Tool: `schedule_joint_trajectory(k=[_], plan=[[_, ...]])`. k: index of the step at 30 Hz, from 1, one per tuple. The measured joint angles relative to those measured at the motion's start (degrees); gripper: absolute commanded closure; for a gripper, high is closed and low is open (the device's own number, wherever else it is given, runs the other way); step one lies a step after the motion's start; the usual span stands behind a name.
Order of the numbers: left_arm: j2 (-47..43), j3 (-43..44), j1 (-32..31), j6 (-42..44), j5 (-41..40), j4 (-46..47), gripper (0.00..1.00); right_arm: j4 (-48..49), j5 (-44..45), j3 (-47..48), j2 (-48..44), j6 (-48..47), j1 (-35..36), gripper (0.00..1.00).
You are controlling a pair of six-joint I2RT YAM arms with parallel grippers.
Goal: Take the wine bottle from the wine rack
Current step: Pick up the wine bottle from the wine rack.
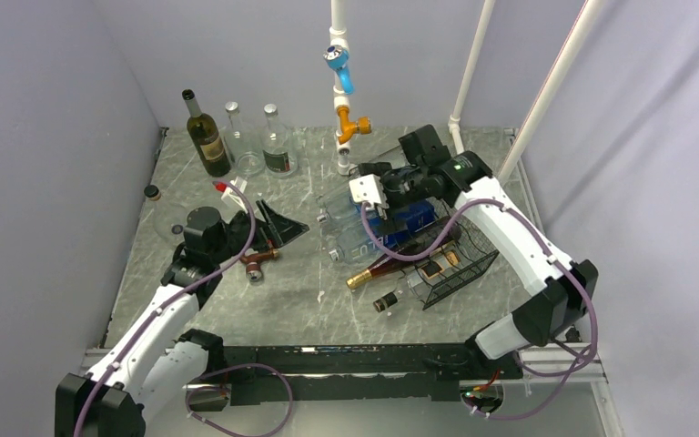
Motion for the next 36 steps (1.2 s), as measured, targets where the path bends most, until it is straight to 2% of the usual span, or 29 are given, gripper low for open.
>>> schedule_joint_trajectory(k=[10, 17, 28, 36], plan=[[-4.0, 0.0, -0.1, 3.3, -2.6, -6.5, 0.01, 1.6, 5.6, 7.2, 9.4, -3.0, 7.5, 0.0], [-9.7, -0.5, -0.1, 5.1, -6.8, -13.1, 0.01, 6.0, 13.1, 7.7, 14.4, -3.1, 10.9, 0.02], [-15.1, -2.5, -0.2, 7.5, -11.9, -22.0, 0.01, 16.0, 23.2, 7.3, 20.0, -3.0, 12.3, 0.15], [-18.3, -2.6, -0.2, 7.8, -13.1, -25.6, 0.01, 19.1, 27.3, 6.7, 24.7, -3.1, 12.3, 0.24]])
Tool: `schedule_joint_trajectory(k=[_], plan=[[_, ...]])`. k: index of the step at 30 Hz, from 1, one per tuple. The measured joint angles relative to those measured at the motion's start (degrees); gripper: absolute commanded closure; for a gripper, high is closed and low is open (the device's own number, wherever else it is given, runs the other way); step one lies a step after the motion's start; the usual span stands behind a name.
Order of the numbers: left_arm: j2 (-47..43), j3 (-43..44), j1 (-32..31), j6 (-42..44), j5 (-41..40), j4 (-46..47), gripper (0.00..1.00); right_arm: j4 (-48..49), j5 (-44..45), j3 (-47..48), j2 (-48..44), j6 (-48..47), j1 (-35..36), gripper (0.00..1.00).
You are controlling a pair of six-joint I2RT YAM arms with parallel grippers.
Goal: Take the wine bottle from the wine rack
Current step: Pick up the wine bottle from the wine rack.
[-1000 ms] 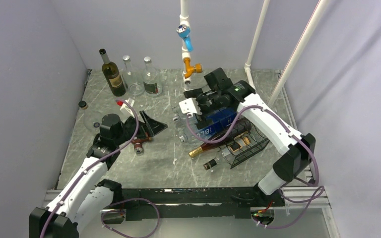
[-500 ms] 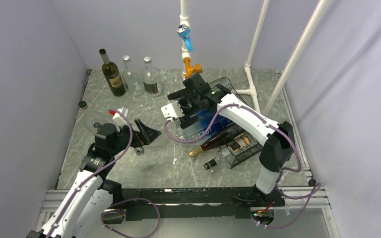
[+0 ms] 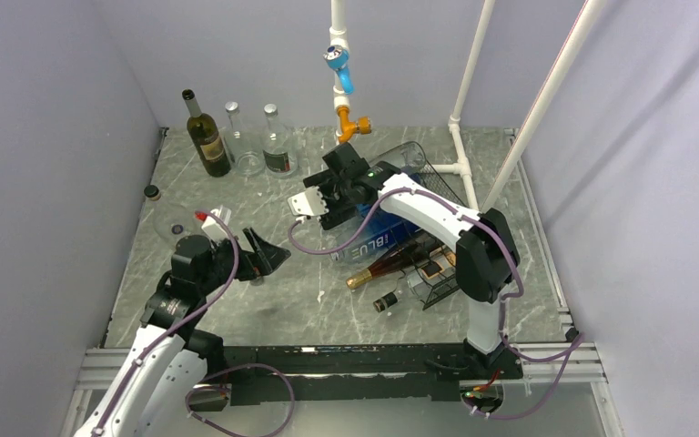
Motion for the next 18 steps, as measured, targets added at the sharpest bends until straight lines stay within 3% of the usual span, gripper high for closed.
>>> schedule_joint_trajectory(k=[18], plan=[[-4.0, -1.6, 0.0, 0.9, -1.5, -3.2, 0.01, 6.3, 4.5, -3.1, 3.7, -2.9, 0.0, 0.42]])
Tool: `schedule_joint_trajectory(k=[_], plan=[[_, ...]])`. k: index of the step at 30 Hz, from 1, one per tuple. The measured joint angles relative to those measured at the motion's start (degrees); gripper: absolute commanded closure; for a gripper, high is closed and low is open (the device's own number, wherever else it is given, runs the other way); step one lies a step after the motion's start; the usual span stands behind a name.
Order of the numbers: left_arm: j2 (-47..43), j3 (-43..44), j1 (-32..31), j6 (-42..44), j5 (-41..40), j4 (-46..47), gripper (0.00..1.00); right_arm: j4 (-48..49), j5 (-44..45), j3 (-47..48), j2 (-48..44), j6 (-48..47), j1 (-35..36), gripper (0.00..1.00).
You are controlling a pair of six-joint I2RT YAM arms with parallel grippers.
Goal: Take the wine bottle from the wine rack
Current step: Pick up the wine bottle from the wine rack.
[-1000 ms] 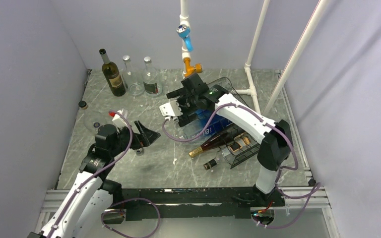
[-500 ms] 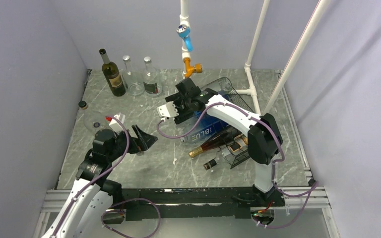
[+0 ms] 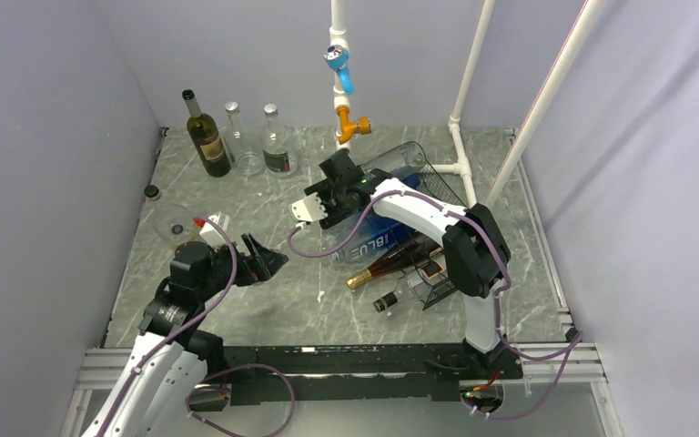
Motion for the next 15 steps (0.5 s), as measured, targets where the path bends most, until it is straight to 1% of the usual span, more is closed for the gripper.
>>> schedule_joint_trajectory(k=[3, 9, 12, 15], plan=[[0.0, 0.0, 0.0, 0.0, 0.0, 0.0, 0.01, 0.7, 0.2, 0.0, 0.0, -0.5, 0.0, 0.44], [0.0, -0.5, 0.0, 0.0, 0.0, -0.2, 0.01, 1.1, 1.1, 0.0, 0.1, -1.3, 0.0, 0.51], [0.0, -0.5, 0.0, 0.0, 0.0, -0.2, 0.01, 1.2, 1.3, -0.1, 0.3, -1.6, 0.0, 0.58], [0.0, -0.5, 0.0, 0.0, 0.0, -0.3, 0.01, 1.5, 1.5, -0.2, 0.4, -2.0, 0.0, 0.71]])
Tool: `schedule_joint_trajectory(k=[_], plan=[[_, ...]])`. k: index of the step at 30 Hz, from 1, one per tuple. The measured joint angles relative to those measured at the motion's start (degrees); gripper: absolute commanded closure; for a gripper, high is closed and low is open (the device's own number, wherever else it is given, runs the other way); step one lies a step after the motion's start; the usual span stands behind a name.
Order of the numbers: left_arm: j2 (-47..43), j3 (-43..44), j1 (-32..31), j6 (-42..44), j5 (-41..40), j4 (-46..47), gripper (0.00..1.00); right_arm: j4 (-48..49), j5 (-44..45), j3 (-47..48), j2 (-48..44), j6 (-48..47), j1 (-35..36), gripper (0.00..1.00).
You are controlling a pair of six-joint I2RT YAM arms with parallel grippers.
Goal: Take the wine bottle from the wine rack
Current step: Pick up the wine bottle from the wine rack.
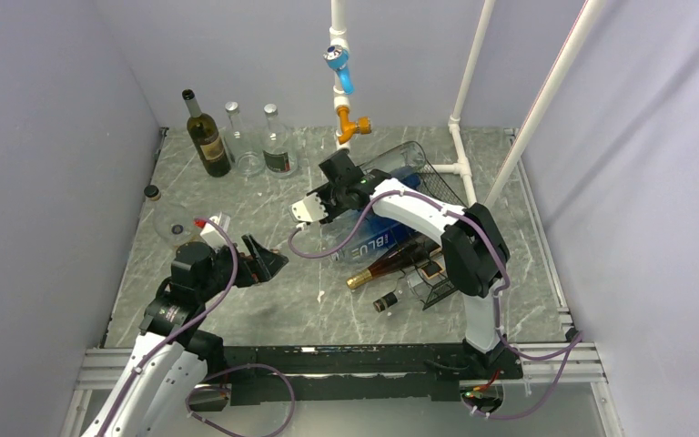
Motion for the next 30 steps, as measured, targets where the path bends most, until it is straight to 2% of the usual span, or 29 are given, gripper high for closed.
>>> schedule_joint_trajectory(k=[5, 8, 14, 22, 30], plan=[[-0.7, 0.0, 0.0, 0.0, 0.0, -0.5, 0.01, 0.0, 0.0, 0.0, 0.0, -0.2, 0.0, 0.92], [-0.7, 0.0, 0.0, 0.0, 0.0, -0.6, 0.01, -0.1, -0.2, 0.0, -0.1, 0.0, 0.0, 1.0], [-0.7, 0.0, 0.0, 0.0, 0.0, -0.6, 0.01, -1.5, -1.5, 0.0, -2.3, 1.4, -0.2, 1.0], [-0.7, 0.0, 0.0, 0.0, 0.0, -0.6, 0.01, -4.9, -6.2, -1.1, -10.4, 5.3, -0.9, 1.0], [-0.6, 0.0, 0.0, 0.0, 0.1, -0.6, 0.01, -5.7, -12.8, -1.9, -16.9, 9.2, -5.2, 1.0]])
